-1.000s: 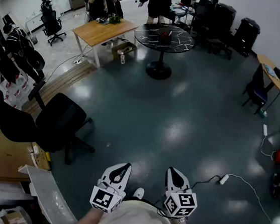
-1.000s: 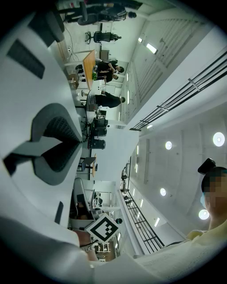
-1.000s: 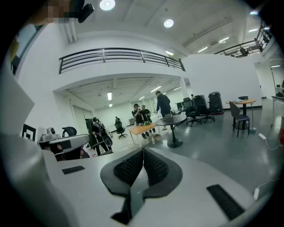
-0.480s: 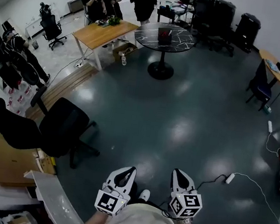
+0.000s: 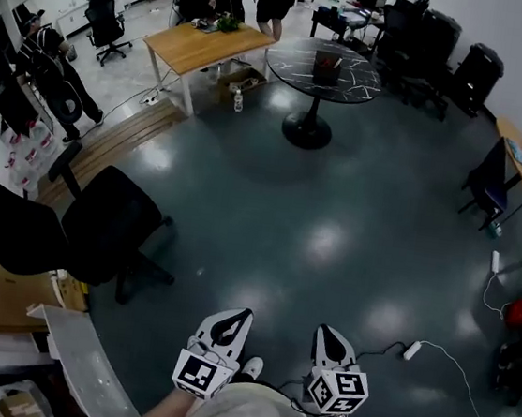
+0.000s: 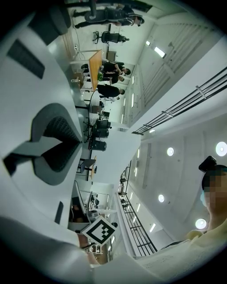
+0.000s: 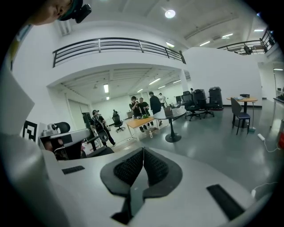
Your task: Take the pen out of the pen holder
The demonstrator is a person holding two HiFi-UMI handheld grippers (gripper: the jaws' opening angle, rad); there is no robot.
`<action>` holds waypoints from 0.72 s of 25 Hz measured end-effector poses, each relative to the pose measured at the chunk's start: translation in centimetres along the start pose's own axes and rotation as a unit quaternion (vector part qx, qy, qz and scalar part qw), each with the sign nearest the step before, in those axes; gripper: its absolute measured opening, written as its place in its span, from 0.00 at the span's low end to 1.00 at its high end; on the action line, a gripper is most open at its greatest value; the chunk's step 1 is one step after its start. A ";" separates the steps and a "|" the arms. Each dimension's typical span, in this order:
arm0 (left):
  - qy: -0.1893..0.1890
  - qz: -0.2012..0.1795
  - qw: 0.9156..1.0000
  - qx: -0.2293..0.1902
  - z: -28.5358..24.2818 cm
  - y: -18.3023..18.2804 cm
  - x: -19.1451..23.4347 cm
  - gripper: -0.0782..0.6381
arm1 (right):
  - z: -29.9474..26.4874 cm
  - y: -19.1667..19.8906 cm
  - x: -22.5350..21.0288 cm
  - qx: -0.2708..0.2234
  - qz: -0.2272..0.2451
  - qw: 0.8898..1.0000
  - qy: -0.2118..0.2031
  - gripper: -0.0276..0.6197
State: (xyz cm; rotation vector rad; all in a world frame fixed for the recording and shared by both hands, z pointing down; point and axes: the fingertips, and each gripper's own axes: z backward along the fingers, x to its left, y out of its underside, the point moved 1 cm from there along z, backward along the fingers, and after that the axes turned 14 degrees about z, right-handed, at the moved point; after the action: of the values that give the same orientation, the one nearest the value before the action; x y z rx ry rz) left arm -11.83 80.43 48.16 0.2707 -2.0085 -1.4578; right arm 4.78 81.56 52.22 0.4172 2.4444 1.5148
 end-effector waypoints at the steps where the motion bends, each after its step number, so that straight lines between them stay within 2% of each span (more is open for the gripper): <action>1: -0.002 0.004 1.000 0.006 -0.7 -0.4 1.0 0.12 | -1.2 -0.7 -0.2 0.001 0.002 1.000 0.002 0.07; 3: 0.005 0.004 1.000 -0.002 -2.4 -1.6 2.7 0.12 | -3.2 -2.2 -0.6 0.002 0.004 1.000 0.008 0.07; 5: 0.021 0.002 0.999 -0.032 -4.3 -3.0 4.1 0.12 | -5.1 -3.5 -1.0 0.005 0.006 1.000 0.015 0.07; 10: 0.050 -0.007 0.998 -0.025 -8.1 -5.3 8.5 0.12 | -9.8 -6.0 -0.2 0.012 0.002 1.000 0.027 0.07; 13: 0.066 -0.019 0.998 0.001 -9.9 -6.8 11.4 0.12 | -12.4 -7.8 0.6 0.007 0.002 0.999 0.038 0.07; 15: 0.078 -0.028 0.997 -0.004 -11.2 -8.0 12.8 0.12 | -13.9 -8.4 0.9 0.007 -0.002 0.999 0.043 0.07; 18: 0.096 -0.043 0.994 -0.034 -12.6 -9.7 13.8 0.12 | -15.5 -8.9 1.7 0.010 -0.006 0.999 0.040 0.07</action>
State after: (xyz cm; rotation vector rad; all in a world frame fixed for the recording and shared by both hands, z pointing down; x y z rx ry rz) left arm -16.95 60.01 46.76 0.4548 -1.8084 -1.4900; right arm -3.14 65.54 50.92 0.3510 2.5200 1.5333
